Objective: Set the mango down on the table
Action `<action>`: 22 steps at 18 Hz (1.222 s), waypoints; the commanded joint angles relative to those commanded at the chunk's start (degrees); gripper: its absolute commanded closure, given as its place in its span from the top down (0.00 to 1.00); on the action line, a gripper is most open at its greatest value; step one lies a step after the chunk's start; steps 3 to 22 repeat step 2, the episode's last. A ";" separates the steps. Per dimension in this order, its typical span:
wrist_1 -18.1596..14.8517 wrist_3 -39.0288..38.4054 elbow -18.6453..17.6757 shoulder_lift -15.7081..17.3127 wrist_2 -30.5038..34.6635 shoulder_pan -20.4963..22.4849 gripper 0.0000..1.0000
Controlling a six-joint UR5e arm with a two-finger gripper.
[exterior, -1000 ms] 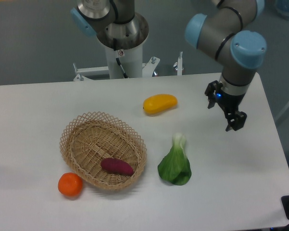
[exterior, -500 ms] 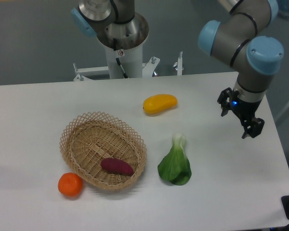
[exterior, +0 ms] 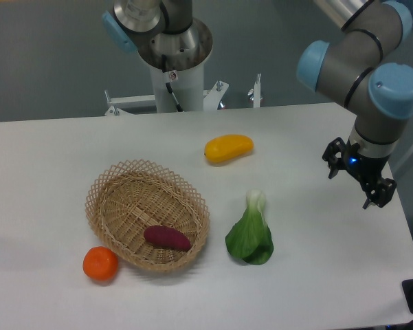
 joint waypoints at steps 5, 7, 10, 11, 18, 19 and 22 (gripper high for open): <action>0.09 0.00 0.00 0.00 0.09 0.00 1.00; 0.09 0.00 0.00 0.00 0.09 0.00 1.00; 0.09 0.00 0.00 0.00 0.09 0.00 1.00; 0.09 0.00 0.00 0.00 0.09 0.00 1.00; 0.09 0.00 0.00 0.00 0.09 0.00 1.00; 0.09 0.00 0.00 0.00 0.09 0.00 1.00; 0.09 0.00 0.00 0.00 0.09 0.00 1.00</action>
